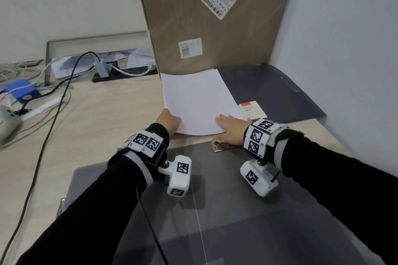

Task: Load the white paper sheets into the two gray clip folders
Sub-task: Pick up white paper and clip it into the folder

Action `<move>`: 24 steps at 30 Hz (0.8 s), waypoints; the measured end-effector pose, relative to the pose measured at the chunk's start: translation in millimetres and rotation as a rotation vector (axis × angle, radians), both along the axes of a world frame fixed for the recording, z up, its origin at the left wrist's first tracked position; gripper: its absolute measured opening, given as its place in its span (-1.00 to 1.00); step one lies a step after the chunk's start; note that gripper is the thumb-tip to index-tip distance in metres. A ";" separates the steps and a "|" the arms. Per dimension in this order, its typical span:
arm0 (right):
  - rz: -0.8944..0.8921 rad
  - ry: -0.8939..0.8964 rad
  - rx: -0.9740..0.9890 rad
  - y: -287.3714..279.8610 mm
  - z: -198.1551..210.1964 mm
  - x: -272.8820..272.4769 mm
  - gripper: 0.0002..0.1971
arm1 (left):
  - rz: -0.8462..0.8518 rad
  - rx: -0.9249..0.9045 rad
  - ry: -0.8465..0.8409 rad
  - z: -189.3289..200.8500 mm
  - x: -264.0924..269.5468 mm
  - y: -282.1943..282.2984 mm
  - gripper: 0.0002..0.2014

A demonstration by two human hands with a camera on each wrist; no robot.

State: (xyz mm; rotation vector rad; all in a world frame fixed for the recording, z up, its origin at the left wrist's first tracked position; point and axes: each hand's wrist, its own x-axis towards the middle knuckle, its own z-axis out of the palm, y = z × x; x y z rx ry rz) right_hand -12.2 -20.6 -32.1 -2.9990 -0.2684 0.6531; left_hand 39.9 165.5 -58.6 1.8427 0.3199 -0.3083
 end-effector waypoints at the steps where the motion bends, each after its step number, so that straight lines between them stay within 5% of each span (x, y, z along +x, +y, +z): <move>1: 0.005 -0.002 0.000 0.5 0.5 0.2 -0.33 | -0.011 -0.059 0.017 5.7 -4.9 -2.3 -0.57; 7: -0.036 -0.008 0.130 -3.0 5.9 0.1 -0.34 | 0.049 -0.091 -0.108 18.7 -12.6 -4.9 -0.68; 13: -0.373 -0.349 0.691 -27.7 41.8 1.6 -0.26 | 0.060 -0.331 -0.323 35.5 -47.2 17.6 -0.61; 16: -0.602 -0.241 1.025 -44.4 66.2 -6.2 -0.09 | -0.031 -0.449 -0.360 44.8 -71.2 38.2 -0.63; 20: -0.554 0.053 1.362 -50.0 76.7 -30.0 -0.57 | -0.188 -0.459 -0.371 49.1 -100.1 51.9 -0.63; 24: -0.542 -0.157 1.355 -47.5 67.0 -55.3 -0.65 | -0.298 -0.308 -0.330 52.1 -117.6 55.8 -0.61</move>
